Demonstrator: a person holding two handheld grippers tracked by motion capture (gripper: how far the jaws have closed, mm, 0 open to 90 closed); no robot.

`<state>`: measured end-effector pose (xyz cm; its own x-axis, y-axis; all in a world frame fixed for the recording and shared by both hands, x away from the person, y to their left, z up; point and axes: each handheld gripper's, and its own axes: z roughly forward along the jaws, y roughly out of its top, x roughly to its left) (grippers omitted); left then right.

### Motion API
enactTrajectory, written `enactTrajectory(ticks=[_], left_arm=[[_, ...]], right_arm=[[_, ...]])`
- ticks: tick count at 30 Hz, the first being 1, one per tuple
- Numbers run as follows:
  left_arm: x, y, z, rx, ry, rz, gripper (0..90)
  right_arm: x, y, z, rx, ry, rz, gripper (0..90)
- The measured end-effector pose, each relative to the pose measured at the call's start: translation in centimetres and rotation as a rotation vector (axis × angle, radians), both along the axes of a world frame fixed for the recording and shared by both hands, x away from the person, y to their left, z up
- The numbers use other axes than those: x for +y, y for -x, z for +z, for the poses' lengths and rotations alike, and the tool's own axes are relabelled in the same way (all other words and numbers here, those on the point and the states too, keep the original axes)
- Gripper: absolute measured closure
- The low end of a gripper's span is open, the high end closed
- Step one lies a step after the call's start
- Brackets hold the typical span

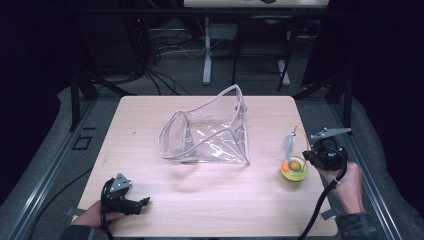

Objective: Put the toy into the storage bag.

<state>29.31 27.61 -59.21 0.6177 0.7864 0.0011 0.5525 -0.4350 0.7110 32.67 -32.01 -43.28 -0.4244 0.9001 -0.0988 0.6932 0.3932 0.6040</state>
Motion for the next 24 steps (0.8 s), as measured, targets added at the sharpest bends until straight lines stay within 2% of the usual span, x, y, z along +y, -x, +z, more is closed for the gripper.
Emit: enactTrajectory(ticks=[10,16,17,24], left_arm=[[0.0,0.0,0.0,0.001,0.002,0.002,0.0],[0.0,0.0,0.0,0.001,0.002,0.002,0.0],[0.0,0.0,0.0,0.001,0.002,0.002,0.0],[0.0,0.0,0.0,0.001,0.0,0.0,0.0]], right_arm=[[0.6,-1.6,0.6,0.025,0.03,0.022,88.5],[0.6,-2.2,1.6,0.03,0.044,0.032,88.7],[0.7,-2.4,2.0,0.048,0.048,0.044,88.7],[1.0,-3.1,2.6,0.086,0.076,0.071,88.7]])
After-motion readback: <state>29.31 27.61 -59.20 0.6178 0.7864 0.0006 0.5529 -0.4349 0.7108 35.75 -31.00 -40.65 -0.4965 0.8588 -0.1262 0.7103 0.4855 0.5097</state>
